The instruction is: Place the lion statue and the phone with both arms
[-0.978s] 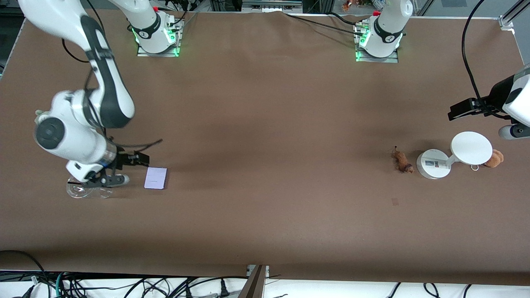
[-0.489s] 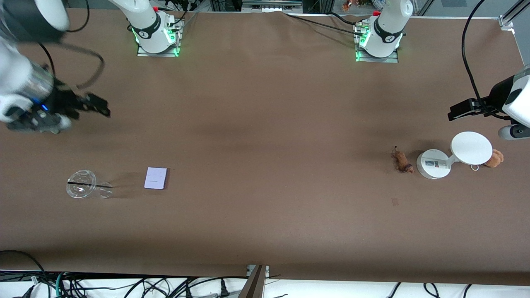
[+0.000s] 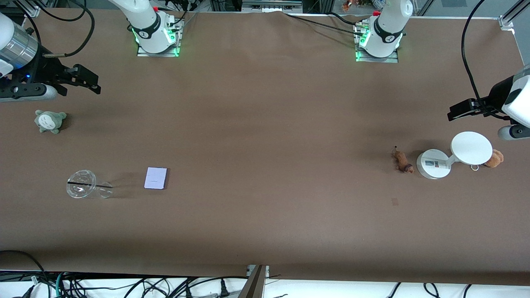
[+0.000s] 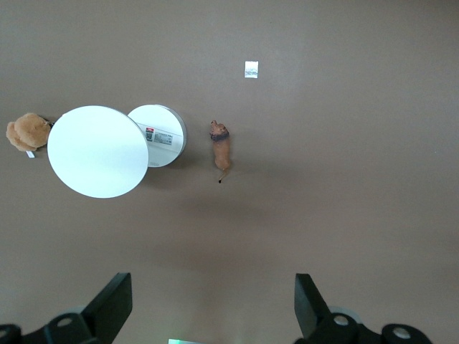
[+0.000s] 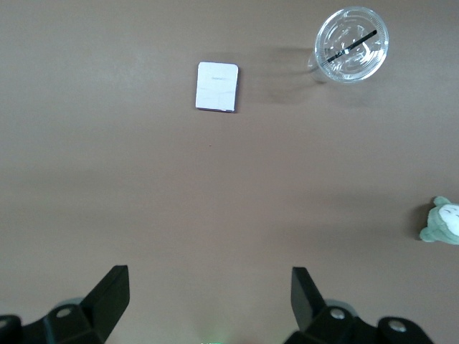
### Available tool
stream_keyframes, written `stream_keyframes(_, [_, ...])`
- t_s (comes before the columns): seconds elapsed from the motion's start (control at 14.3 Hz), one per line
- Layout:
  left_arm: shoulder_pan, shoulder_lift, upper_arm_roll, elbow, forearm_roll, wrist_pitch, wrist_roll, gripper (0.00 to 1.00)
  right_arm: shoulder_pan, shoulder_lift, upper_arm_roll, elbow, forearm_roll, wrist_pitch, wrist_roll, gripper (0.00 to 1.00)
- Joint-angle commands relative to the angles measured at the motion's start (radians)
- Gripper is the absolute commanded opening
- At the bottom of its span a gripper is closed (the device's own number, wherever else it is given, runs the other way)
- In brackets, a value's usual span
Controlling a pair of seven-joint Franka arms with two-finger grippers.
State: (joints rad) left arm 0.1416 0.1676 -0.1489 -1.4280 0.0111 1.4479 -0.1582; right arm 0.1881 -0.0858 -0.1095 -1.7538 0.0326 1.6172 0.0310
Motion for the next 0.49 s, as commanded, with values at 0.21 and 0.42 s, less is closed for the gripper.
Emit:
stream_keyframes(0.21, [-0.004, 0.016, 0.003, 0.038, -0.020, -0.026, 0.020, 1.00, 0.013, 0.061, 0.005, 0.102, -0.019, -0.076, 0.004, 1.00])
stream_keyframes(0.42, [-0.004, 0.016, 0.003, 0.038, -0.020, -0.026, 0.022, 1.00, 0.014, 0.063, 0.005, 0.100, -0.020, -0.080, 0.004, 1.00])
